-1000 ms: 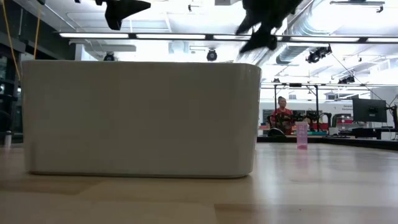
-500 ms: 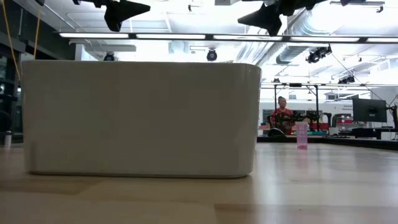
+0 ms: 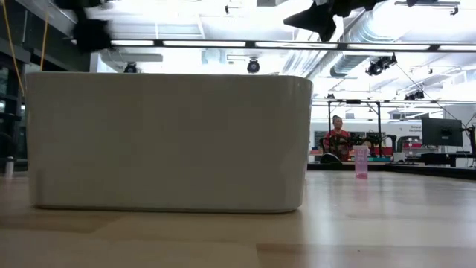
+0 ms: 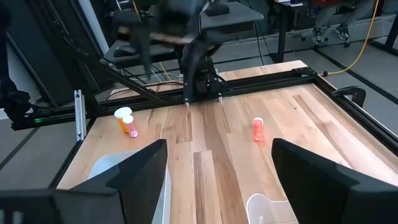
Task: Pick and place medicine bottles into bin by pill shape (circle, oval)
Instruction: Put the orange pill bottle into the transparent bin
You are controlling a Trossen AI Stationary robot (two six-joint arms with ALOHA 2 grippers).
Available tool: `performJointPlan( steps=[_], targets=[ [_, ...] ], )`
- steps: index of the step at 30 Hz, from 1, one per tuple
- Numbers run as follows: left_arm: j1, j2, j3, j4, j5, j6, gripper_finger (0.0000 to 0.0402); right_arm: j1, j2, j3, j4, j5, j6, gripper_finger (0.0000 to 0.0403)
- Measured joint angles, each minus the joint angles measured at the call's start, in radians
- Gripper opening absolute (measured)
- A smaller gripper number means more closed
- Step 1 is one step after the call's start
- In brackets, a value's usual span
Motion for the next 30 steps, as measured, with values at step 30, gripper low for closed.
performJointPlan(
  steps=[30],
  targets=[
    [-0.959, 0.541, 0.028, -0.176, -0.150, -0.869, 0.0310, 0.000, 0.001, 0.000, -0.129, 0.008, -0.007, 0.0282]
  ],
)
